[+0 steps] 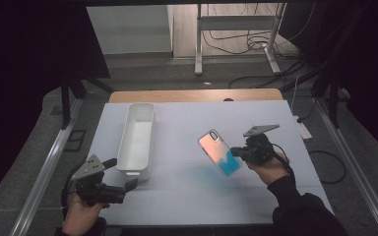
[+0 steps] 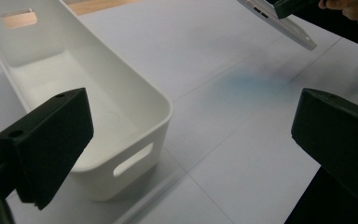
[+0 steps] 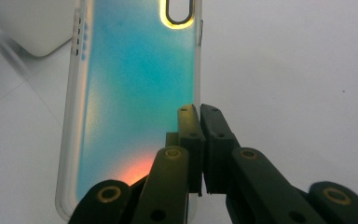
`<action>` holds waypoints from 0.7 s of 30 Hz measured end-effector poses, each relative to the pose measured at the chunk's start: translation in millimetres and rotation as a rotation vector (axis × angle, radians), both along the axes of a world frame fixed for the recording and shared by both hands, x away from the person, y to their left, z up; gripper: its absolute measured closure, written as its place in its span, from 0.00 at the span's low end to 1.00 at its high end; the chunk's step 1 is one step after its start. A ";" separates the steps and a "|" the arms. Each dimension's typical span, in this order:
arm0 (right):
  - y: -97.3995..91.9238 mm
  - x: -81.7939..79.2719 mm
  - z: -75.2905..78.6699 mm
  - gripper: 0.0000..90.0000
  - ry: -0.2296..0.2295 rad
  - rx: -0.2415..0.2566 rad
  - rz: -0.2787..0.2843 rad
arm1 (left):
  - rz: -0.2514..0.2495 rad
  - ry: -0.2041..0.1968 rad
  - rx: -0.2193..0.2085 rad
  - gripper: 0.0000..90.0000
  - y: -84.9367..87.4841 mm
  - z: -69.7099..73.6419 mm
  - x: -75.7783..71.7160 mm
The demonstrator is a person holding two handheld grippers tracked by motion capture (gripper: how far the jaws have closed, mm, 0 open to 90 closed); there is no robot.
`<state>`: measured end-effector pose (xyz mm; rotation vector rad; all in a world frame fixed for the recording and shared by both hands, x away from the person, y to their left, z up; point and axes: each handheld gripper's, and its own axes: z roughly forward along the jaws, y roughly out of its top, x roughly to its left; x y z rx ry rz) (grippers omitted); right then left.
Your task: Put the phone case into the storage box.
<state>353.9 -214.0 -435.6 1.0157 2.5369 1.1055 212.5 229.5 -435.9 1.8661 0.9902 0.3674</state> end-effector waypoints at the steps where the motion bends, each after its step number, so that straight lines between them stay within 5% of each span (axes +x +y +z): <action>1: 0.1 0.0 0.6 0.97 -0.004 0.002 0.000 | -0.006 0.005 -0.009 0.00 -1.3 1.0 2.3; 8: 0.4 -0.8 5.3 0.97 -0.030 0.018 -0.006 | -0.034 0.020 -0.066 0.00 -6.9 6.4 20.4; 21: 1.8 -2.4 10.6 0.97 -0.060 0.034 -0.006 | -0.075 0.049 -0.091 0.00 -26.1 7.2 48.6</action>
